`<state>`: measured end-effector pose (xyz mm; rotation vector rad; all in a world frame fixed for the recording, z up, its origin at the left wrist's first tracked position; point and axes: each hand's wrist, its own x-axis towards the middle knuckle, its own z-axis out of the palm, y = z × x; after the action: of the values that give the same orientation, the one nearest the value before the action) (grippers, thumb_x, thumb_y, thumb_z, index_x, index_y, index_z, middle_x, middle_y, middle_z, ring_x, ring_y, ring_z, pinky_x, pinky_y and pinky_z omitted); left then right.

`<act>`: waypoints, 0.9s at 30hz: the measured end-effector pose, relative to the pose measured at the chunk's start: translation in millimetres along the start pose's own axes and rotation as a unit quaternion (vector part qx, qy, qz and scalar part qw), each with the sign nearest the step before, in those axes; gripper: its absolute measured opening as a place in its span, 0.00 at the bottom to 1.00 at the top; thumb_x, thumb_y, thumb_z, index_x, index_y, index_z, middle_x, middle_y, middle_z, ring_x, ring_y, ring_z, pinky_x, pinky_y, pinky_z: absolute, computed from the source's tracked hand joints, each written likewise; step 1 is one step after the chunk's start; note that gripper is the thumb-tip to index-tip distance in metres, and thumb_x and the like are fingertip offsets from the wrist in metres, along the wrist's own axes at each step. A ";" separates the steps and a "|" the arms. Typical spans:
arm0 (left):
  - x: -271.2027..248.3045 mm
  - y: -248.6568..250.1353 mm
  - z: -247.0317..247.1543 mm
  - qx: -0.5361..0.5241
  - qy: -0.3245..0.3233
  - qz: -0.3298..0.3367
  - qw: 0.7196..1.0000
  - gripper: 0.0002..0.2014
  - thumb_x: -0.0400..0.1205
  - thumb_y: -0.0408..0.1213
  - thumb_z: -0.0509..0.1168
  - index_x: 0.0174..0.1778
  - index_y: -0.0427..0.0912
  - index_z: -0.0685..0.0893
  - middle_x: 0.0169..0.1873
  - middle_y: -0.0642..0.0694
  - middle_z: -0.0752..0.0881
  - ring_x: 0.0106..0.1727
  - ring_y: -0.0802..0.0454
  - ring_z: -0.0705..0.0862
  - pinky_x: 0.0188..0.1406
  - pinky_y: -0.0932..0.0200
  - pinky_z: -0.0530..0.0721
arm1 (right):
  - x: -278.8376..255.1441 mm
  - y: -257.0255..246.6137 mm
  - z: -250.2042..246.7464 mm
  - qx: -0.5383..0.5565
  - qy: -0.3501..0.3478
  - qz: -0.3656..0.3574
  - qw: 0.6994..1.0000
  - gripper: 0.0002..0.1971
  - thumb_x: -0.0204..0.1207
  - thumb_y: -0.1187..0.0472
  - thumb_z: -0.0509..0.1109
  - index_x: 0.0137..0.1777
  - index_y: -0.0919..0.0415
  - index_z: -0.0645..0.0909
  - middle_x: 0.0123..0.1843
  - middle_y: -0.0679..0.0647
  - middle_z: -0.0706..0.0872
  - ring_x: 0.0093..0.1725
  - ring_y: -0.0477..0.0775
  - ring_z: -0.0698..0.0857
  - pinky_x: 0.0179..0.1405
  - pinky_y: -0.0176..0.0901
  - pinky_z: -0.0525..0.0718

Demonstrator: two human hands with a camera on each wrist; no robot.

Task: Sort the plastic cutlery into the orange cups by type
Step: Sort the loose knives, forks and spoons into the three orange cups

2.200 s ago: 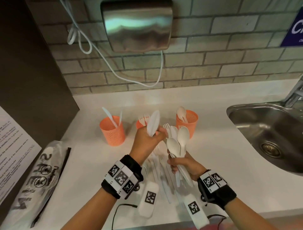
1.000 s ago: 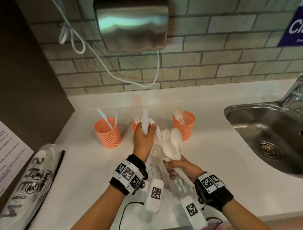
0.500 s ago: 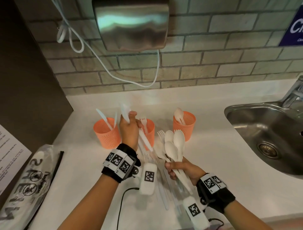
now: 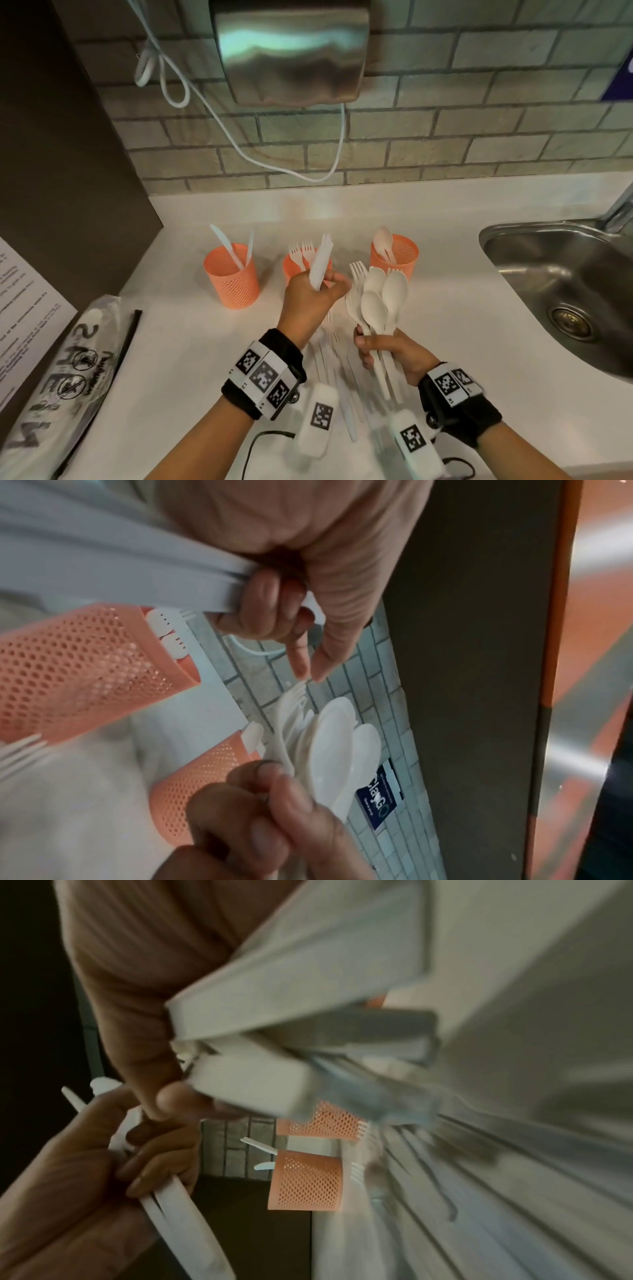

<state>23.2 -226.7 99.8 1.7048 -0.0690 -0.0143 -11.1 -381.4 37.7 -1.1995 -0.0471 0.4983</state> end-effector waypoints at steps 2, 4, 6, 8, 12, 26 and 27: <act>2.8 -2.9 0.3 0.014 0.002 0.011 1.000 0.08 0.72 0.32 0.73 0.31 0.47 0.85 0.29 0.47 0.83 0.33 0.53 0.79 0.38 0.59 0.79 | -3.0 -2.8 1.4 -0.069 -0.004 -0.035 0.997 0.11 0.58 0.60 0.77 0.34 0.62 0.78 0.24 0.50 0.79 0.22 0.47 0.76 0.28 0.36 0.78; 2.9 -5.4 1.4 0.025 -0.013 0.010 1.000 0.07 0.72 0.32 0.74 0.31 0.47 0.85 0.32 0.43 0.83 0.36 0.50 0.80 0.43 0.54 0.80 | -4.6 -3.4 3.7 -0.101 -0.012 -0.061 0.993 0.06 0.64 0.63 0.74 0.33 0.61 0.79 0.24 0.48 0.81 0.22 0.47 0.76 0.31 0.37 0.79; 1.2 -7.5 4.2 0.033 -0.021 0.011 0.999 0.07 0.72 0.32 0.74 0.30 0.47 0.85 0.31 0.44 0.83 0.35 0.51 0.80 0.42 0.55 0.80 | -4.8 -3.3 5.4 -0.104 -0.003 -0.064 0.993 0.04 0.66 0.66 0.72 0.33 0.60 0.80 0.24 0.49 0.82 0.22 0.47 0.76 0.30 0.37 0.79; -0.7 -8.3 6.6 0.038 -0.014 0.013 0.999 0.07 0.72 0.32 0.73 0.31 0.46 0.85 0.31 0.45 0.84 0.35 0.52 0.81 0.42 0.57 0.80 | -4.7 -3.2 6.3 -0.102 0.003 -0.059 0.993 0.04 0.66 0.67 0.72 0.34 0.60 0.79 0.23 0.49 0.81 0.21 0.47 0.76 0.29 0.37 0.79; 0.1 -9.5 8.6 0.069 0.001 0.029 0.997 0.06 0.74 0.33 0.72 0.32 0.45 0.84 0.31 0.48 0.85 0.34 0.55 0.83 0.42 0.60 0.82 | -4.9 -4.2 6.4 -0.117 0.004 -0.054 0.992 0.04 0.65 0.67 0.72 0.36 0.60 0.79 0.19 0.49 0.79 0.21 0.48 0.75 0.32 0.34 0.79; 11.4 0.3 4.4 0.010 0.034 0.061 0.997 0.07 0.79 0.34 0.67 0.36 0.43 0.78 0.27 0.49 0.78 0.28 0.55 0.77 0.29 0.65 0.75 | -5.9 -2.4 16.4 -0.124 0.011 -0.050 0.991 0.08 0.64 0.68 0.71 0.42 0.65 0.76 0.19 0.47 0.80 0.20 0.46 0.76 0.35 0.47 0.76; 9.3 -1.1 5.4 0.008 0.023 0.058 0.998 0.07 0.77 0.33 0.69 0.36 0.46 0.79 0.28 0.49 0.80 0.29 0.57 0.79 0.31 0.67 0.77 | -5.5 -2.8 16.7 -0.125 0.017 -0.049 0.991 0.09 0.64 0.67 0.72 0.43 0.66 0.76 0.19 0.47 0.80 0.20 0.46 0.76 0.35 0.47 0.76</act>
<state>32.3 -232.4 98.2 1.7131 -0.1340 0.1129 -19.9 -369.6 47.8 -1.4424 -0.1424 0.3925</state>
